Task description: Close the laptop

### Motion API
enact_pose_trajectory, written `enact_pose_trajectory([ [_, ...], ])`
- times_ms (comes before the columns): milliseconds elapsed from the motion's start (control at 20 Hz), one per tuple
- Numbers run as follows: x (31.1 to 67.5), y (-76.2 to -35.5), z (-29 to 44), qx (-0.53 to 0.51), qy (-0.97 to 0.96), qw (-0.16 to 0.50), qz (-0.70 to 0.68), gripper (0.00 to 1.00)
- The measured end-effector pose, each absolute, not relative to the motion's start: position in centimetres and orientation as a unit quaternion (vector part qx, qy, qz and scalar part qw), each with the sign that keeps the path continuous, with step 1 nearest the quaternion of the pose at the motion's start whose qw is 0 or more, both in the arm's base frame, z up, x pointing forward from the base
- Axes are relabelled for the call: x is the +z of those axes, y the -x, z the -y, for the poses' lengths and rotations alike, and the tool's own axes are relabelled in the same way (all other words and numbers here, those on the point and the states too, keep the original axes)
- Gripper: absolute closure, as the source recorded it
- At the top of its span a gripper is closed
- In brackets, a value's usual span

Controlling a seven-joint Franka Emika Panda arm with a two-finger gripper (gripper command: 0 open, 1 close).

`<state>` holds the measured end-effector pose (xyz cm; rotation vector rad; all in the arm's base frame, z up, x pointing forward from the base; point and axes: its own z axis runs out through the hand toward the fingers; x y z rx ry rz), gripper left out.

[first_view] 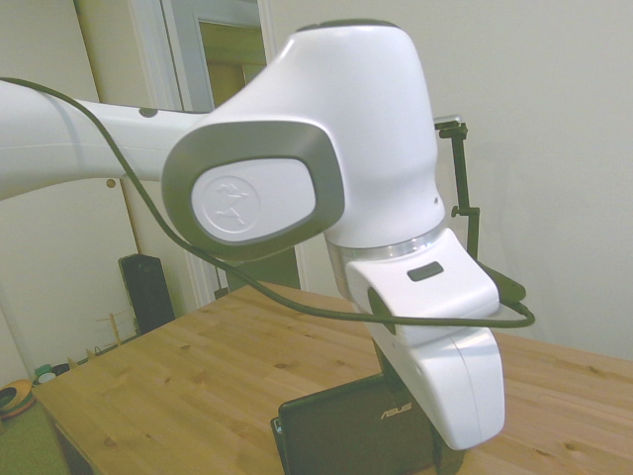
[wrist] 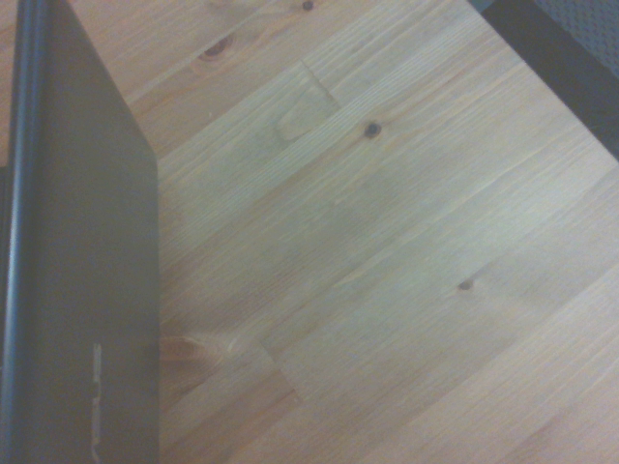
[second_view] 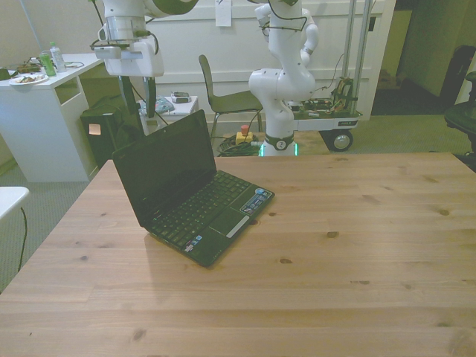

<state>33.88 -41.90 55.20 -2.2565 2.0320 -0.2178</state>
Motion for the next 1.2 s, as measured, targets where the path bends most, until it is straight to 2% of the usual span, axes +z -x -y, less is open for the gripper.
enact_pose_trajectory([
  [350,54.5,-35.6,42.4,-0.063,0.748,0.043,-0.659,1.0],
  [1200,53.9,-40.4,37.6,-0.052,0.788,0.04,-0.612,1.0],
])
